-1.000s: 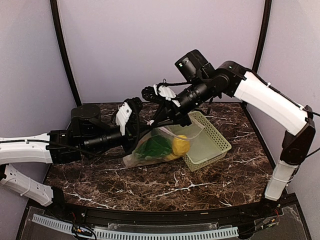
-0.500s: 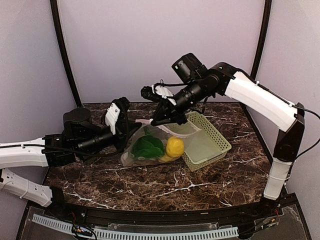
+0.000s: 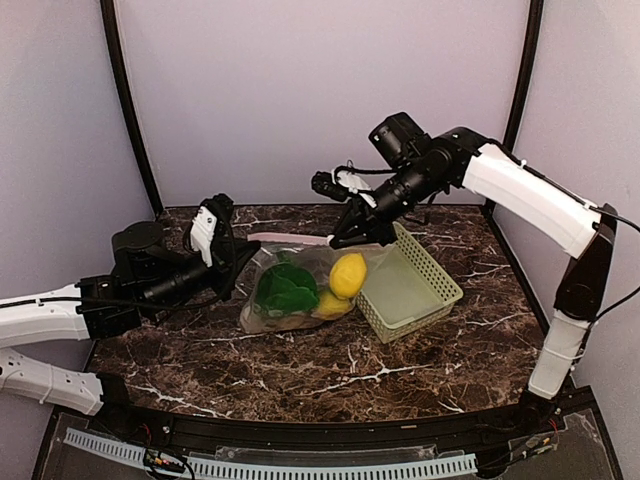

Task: Place the food in the zip-top bag and seal the zipper
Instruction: Zip the zipper on the zipper food storage bag.

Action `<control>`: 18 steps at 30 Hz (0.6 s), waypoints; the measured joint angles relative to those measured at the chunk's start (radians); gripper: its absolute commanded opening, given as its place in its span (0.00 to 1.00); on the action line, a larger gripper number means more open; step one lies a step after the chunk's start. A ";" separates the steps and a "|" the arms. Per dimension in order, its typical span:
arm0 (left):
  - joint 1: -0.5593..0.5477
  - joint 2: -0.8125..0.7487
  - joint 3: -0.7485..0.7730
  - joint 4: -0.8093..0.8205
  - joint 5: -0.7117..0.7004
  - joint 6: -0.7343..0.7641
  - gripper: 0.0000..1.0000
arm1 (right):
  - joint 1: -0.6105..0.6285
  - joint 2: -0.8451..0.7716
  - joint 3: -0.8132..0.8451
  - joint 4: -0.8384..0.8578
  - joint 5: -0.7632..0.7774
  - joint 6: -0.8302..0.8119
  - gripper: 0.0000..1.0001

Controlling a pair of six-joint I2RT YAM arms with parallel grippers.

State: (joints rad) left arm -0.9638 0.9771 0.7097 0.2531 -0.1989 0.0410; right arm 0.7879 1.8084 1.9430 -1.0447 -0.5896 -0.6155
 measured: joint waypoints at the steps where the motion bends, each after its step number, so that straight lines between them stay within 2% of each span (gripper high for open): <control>1: 0.004 -0.003 -0.005 0.000 0.000 -0.001 0.01 | -0.012 -0.011 -0.020 -0.002 -0.002 0.000 0.07; 18: 0.075 -0.045 -0.084 0.041 0.028 -0.027 0.01 | -0.153 -0.148 -0.200 -0.010 -0.008 0.000 0.07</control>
State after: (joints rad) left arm -0.8890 0.9325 0.6254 0.2943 -0.1707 0.0139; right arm 0.6353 1.6600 1.7435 -1.0542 -0.5980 -0.6159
